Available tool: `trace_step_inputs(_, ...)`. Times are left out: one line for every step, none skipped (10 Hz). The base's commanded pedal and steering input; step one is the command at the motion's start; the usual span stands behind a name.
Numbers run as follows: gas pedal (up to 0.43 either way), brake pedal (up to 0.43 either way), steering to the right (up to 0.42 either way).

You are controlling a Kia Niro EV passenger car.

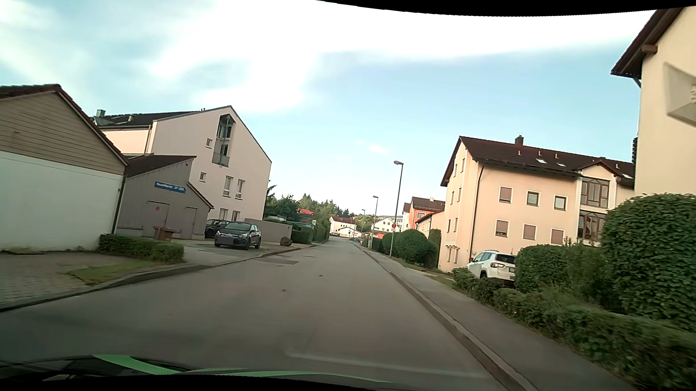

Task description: Follow the waypoints while adhering to traffic rules and regulations

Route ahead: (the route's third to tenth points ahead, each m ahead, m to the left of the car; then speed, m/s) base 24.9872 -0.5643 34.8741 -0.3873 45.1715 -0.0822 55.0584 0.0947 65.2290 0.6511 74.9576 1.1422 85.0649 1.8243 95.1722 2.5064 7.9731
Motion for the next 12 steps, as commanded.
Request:
trace_step_inputs(0.059,0.000,0.003)
trace_step_inputs(0.059,0.000,0.004)
trace_step_inputs(0.067,0.000,0.002)
trace_step_inputs(0.079,0.000,0.000)
trace_step_inputs(0.079,0.000,-0.001)
trace_step_inputs(0.079,0.000,-0.001)
trace_step_inputs(0.079,0.000,-0.001)
trace_step_inputs(0.087,0.000,-0.002)
trace_step_inputs(0.087,0.000,-0.003)
trace_step_inputs(0.087,0.000,-0.003)
trace_step_inputs(0.087,0.000,-0.003)
trace_step_inputs(0.087,0.000,-0.003)
